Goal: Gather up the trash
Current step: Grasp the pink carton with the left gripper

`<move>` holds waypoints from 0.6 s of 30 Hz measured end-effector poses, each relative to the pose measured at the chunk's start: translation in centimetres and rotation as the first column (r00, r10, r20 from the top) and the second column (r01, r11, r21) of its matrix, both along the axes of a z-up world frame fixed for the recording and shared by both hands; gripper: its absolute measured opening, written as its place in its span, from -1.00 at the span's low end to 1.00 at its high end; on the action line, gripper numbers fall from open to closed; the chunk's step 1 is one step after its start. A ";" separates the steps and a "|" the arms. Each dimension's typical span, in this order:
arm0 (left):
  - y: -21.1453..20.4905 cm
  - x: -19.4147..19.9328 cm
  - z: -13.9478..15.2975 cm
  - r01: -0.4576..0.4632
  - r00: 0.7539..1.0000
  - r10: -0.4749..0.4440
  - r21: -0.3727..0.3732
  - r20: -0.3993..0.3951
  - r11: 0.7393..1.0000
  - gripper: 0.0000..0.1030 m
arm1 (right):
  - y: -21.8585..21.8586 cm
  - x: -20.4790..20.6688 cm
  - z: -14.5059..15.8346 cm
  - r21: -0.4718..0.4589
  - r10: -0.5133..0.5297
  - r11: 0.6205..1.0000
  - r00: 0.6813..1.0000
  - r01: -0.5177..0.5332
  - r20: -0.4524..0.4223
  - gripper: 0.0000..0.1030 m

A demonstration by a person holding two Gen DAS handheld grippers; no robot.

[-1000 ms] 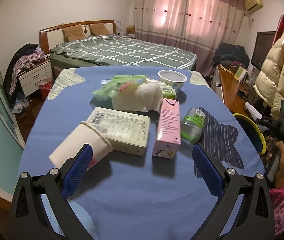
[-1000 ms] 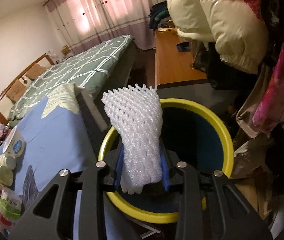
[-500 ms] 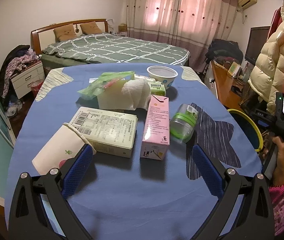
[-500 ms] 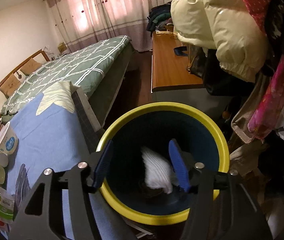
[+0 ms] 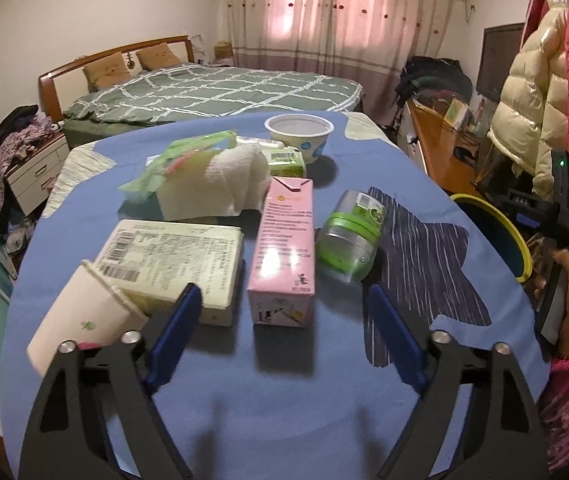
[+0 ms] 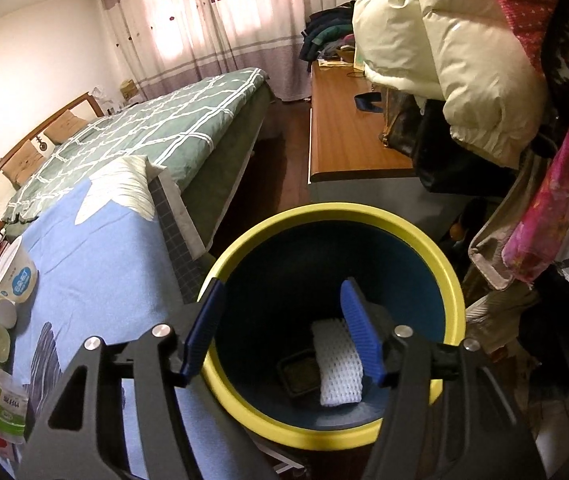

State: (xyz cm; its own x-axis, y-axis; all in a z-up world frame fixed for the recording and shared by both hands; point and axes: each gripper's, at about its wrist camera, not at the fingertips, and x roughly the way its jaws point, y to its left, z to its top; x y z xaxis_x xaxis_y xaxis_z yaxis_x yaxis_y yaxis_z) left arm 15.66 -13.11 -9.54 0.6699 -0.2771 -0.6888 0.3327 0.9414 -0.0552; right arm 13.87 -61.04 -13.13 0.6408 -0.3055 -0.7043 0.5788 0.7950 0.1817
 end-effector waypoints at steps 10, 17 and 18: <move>-1.8 3.3 -2.1 0.038 0.999 -0.036 0.072 -0.025 0.997 -0.06 | 0.0 0.3 -0.3 0.022 0.010 1.000 1.000 -0.010 -0.004 0.13; -2.4 4.4 -3.0 0.043 0.999 -0.040 0.083 -0.027 0.996 -0.20 | 0.0 0.6 -0.5 0.043 0.021 0.999 1.000 -0.021 -0.003 0.13; -2.4 4.4 -3.0 0.043 0.999 -0.041 0.082 -0.025 0.996 -0.20 | 0.0 0.6 -0.5 0.043 0.023 0.999 1.000 -0.022 -0.002 0.13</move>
State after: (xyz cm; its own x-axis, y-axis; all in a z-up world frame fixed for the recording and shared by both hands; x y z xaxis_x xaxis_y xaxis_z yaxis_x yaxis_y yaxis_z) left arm 20.08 -15.50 -12.57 0.6424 -0.2457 -0.7259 0.3713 0.9284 0.0143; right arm 14.49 -61.05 -13.60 0.6450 -0.2604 -0.7184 0.5614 0.7993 0.2144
